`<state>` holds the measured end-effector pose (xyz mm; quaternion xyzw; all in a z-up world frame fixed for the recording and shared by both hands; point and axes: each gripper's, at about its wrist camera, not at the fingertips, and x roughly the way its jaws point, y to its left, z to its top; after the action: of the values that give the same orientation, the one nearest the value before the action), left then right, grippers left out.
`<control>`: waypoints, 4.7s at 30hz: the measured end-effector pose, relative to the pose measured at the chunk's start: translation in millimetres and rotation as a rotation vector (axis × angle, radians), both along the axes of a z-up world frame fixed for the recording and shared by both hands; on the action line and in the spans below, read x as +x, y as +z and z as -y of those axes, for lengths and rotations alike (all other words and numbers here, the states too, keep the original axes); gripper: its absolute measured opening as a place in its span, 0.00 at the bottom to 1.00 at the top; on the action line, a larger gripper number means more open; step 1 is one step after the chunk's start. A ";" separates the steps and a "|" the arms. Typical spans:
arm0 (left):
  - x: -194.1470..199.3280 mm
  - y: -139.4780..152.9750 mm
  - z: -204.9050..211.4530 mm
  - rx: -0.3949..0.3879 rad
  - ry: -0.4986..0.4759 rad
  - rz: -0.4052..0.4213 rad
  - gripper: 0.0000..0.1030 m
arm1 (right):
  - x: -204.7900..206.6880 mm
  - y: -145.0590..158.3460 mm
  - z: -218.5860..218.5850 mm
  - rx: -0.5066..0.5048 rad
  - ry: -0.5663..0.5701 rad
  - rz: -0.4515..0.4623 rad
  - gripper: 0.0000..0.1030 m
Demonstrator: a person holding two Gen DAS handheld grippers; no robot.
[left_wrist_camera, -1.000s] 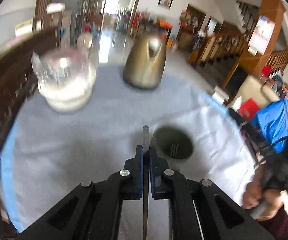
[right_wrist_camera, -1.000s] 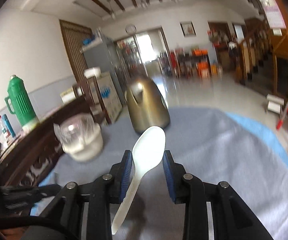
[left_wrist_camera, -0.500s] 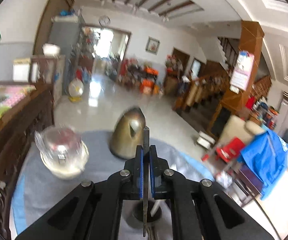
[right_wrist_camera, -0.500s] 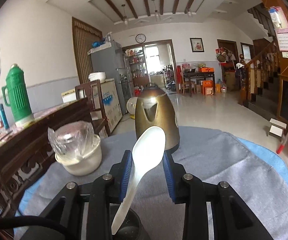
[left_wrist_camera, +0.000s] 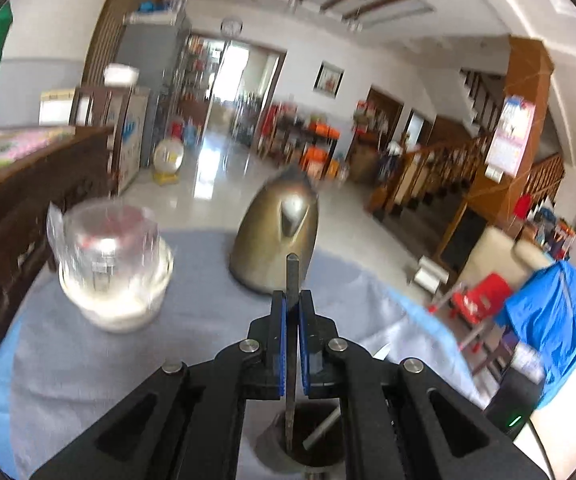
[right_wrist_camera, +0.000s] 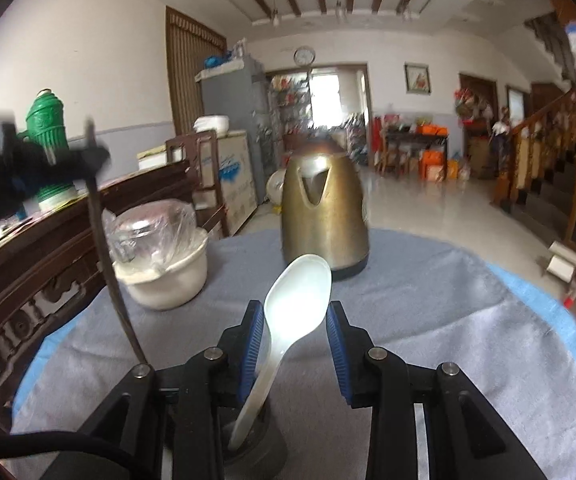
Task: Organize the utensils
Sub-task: 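Lower the spoon into the grey holder with the right tool while the left tool drops the chopstick in, then grasp the second white spoon by its handle with the right tool, then grasp another dark chopstick with the left tool and lift it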
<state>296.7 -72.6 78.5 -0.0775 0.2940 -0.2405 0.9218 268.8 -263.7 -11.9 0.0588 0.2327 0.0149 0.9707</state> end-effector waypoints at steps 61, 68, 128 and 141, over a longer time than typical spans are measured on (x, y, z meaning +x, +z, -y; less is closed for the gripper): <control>-93.2 -177.9 49.2 0.230 -0.213 -0.525 0.28 | -124.0 -110.0 17.9 0.202 -0.109 -0.507 0.19; -88.2 -176.2 25.2 0.257 -0.171 -0.525 0.27 | -123.8 -110.4 18.0 0.206 -0.111 -0.516 0.19; -63.3 -149.3 33.0 0.373 -0.129 -0.475 0.27 | -113.6 -114.0 18.0 0.214 -0.075 -0.522 0.15; -66.5 -161.6 72.5 0.506 -0.281 -0.415 0.18 | -88.2 -109.6 10.8 0.188 -0.015 -0.594 0.18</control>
<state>230.2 -145.1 -83.1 0.1472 0.5331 -0.2634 0.7904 180.6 -274.5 -121.6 0.1517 0.5033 0.0115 0.8506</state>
